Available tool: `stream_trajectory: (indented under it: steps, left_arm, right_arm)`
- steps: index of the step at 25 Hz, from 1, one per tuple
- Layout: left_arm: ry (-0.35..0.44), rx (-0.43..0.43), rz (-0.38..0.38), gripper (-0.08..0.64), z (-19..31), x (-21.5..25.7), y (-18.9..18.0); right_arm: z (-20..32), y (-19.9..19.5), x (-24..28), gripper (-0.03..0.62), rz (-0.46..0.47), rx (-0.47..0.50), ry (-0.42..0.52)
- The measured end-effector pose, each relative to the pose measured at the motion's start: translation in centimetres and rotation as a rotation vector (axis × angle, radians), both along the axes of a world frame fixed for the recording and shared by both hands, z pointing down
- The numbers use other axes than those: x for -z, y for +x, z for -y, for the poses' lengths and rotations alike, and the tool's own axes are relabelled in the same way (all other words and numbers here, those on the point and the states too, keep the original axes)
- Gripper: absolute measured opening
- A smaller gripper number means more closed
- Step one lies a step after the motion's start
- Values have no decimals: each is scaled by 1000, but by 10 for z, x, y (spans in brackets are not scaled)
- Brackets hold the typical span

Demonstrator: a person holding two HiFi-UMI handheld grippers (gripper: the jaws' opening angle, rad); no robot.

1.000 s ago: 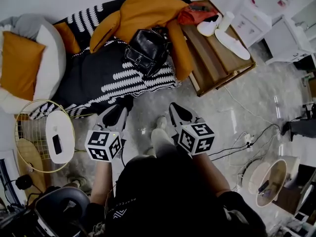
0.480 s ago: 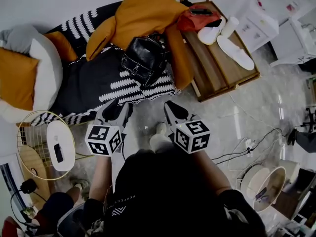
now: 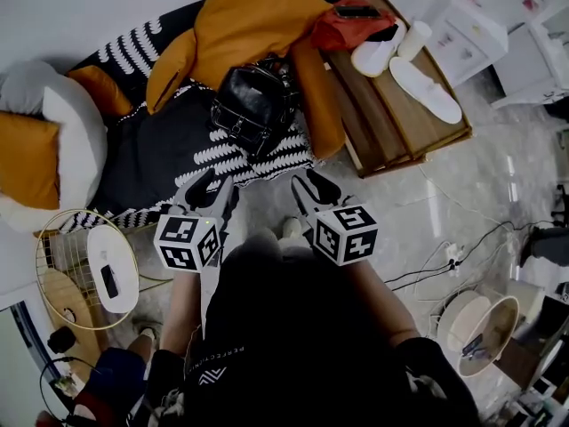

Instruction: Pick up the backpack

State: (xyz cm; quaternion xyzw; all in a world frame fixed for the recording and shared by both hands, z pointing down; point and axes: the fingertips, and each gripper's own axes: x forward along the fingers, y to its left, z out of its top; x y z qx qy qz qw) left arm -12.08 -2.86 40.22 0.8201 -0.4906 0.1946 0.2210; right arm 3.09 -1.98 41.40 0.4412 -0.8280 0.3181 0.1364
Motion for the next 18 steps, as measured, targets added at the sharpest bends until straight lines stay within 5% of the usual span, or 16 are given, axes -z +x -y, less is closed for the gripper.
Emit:
stream_trajectory:
  steps: [6,18]
  left_arm:
    - [-38,24,-97,144,19,-6,3]
    - [-73,-83,5,171,106,-37,-9]
  right_arm:
    - [16,8,-7,127,7,-37,-11]
    - [79,6,-36,151,-8,-123,-78]
